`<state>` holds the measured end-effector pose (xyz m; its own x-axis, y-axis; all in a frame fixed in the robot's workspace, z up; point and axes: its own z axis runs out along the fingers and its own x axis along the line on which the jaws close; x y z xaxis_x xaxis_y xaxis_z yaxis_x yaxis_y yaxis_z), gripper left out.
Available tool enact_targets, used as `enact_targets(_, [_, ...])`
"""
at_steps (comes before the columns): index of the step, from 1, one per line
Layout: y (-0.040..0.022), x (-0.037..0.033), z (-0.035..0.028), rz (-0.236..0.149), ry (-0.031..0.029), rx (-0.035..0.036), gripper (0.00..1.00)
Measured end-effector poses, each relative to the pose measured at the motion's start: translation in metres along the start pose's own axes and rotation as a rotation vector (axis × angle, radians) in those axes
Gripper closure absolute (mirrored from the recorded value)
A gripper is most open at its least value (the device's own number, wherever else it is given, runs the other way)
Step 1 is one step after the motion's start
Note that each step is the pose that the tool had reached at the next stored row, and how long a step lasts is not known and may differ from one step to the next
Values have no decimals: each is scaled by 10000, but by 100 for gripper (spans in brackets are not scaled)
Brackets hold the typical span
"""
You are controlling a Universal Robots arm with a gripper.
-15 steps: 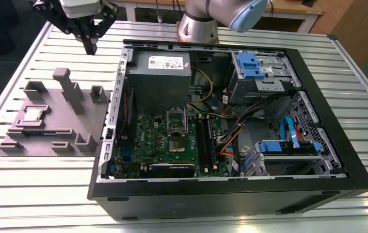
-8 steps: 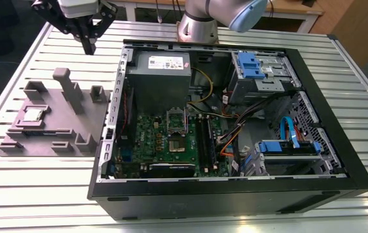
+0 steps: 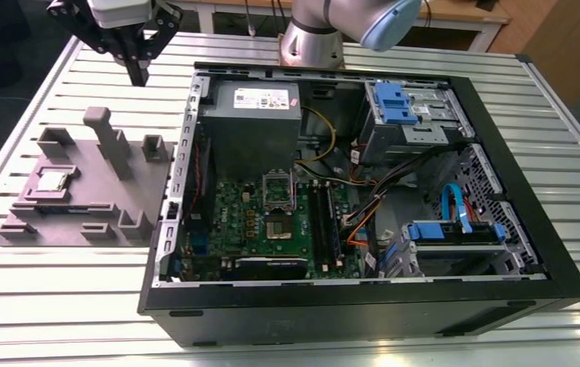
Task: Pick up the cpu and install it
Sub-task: 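Reach for the cpu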
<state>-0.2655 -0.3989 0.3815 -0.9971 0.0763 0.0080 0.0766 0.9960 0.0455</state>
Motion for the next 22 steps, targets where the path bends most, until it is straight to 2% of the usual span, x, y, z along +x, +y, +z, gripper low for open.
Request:
enact_targets(11, [-3, 37, 0, 0, 1, 0, 89])
enact_targets(13, [-6, 72, 0, 0, 0, 0, 89])
enact_targets(22, [-8, 105, 0, 0, 0, 0, 89])
